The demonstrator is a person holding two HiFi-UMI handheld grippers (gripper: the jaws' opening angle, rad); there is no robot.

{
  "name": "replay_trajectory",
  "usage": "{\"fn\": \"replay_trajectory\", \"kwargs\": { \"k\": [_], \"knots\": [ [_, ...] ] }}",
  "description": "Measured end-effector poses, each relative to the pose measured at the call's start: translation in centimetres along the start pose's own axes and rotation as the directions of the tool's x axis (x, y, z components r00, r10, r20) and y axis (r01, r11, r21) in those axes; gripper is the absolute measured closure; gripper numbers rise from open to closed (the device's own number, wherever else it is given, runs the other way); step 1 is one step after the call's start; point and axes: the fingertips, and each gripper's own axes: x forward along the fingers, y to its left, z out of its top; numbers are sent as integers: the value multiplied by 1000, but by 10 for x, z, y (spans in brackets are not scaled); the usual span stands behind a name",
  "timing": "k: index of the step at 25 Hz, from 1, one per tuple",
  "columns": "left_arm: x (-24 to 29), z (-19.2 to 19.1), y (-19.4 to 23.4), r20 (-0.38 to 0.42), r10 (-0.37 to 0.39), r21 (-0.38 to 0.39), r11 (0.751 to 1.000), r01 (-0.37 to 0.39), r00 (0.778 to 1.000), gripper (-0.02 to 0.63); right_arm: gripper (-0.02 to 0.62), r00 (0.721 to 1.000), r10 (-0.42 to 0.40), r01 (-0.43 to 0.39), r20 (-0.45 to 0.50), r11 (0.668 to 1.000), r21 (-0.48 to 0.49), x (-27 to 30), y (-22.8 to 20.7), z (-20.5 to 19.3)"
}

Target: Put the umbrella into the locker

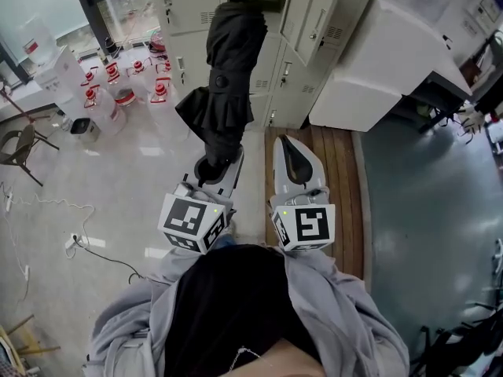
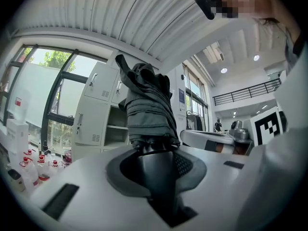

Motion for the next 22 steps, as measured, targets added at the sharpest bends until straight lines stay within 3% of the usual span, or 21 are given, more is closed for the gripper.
{"fn": "replay_trajectory", "kwargs": {
  "k": [12, 22],
  "knots": [
    [86, 5, 104, -10, -58, -13, 998, 58, 998, 523, 591, 998, -52, 52, -24, 999, -11, 125, -20, -25],
    [127, -13, 147, -36, -94, -66, 994, 91, 995, 523, 591, 994, -73, 72, -84, 997, -16, 172, -29, -52]
  ]
}}
